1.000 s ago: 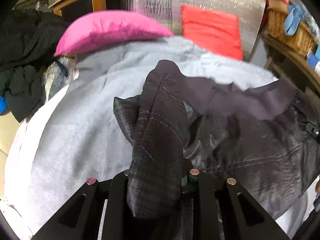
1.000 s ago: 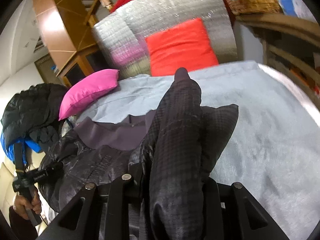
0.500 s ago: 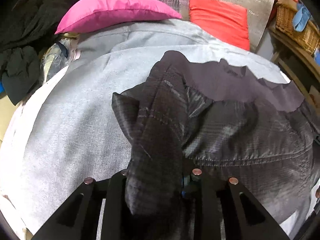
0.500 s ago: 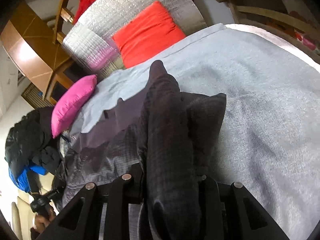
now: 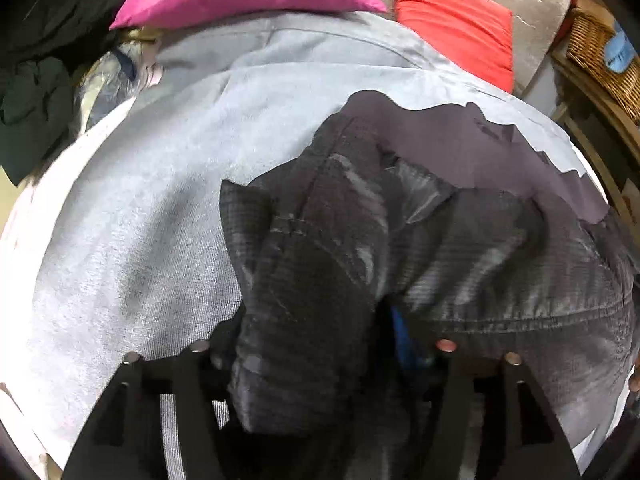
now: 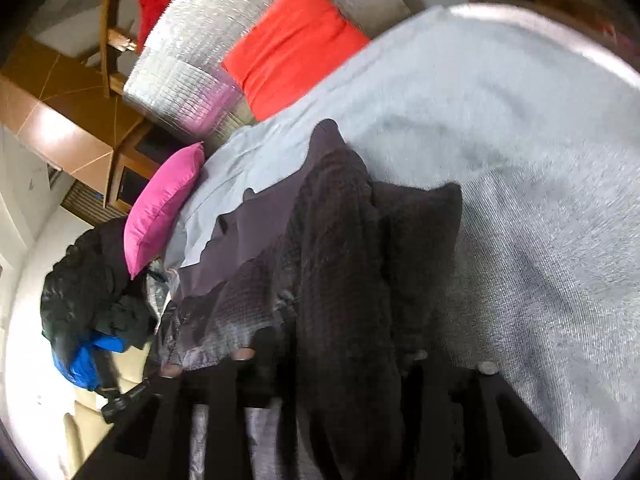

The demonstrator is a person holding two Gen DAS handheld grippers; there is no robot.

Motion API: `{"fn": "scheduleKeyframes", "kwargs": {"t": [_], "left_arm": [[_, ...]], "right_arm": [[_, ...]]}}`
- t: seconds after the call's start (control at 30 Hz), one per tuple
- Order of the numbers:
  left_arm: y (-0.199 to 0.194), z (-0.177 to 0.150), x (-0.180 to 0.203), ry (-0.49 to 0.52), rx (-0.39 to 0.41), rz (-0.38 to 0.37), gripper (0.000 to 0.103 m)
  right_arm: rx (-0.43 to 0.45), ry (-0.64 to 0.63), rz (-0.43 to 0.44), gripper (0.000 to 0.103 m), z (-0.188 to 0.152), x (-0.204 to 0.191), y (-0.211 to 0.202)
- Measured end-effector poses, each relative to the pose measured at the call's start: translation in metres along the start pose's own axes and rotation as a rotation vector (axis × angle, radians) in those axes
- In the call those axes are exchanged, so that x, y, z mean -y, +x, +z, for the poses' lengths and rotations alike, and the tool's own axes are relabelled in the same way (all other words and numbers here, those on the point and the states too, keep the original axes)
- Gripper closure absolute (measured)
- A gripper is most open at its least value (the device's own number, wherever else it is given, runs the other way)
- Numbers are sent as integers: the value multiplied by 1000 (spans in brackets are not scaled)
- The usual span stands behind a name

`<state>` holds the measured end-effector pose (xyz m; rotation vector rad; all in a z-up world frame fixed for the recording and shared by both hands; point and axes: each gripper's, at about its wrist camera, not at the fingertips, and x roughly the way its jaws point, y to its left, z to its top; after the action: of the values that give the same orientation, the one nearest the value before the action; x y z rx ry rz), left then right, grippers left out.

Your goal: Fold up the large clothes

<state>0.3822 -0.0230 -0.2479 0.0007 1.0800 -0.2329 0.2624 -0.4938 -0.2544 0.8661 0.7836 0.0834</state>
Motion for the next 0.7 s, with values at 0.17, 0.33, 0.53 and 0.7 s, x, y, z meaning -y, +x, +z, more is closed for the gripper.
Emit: {"fn": "scheduleKeyframes", "kwargs": {"t": [0.17,0.33,0.53,0.7], "left_arm": [[11,2,0,-25,-23,-84,43],[2,5,12,-4,8,-96,75],[-43,15,21,0,108,-136,83],[-90,26,29,14,198,-219,84]], "right_arm": [[-99,32,35,17,3,10,34],[-68,-34,-3,56,-1,-6,35],[38,-81,24,76,1,-35,0],[87,-181,8,77,11,-77,-35]]}}
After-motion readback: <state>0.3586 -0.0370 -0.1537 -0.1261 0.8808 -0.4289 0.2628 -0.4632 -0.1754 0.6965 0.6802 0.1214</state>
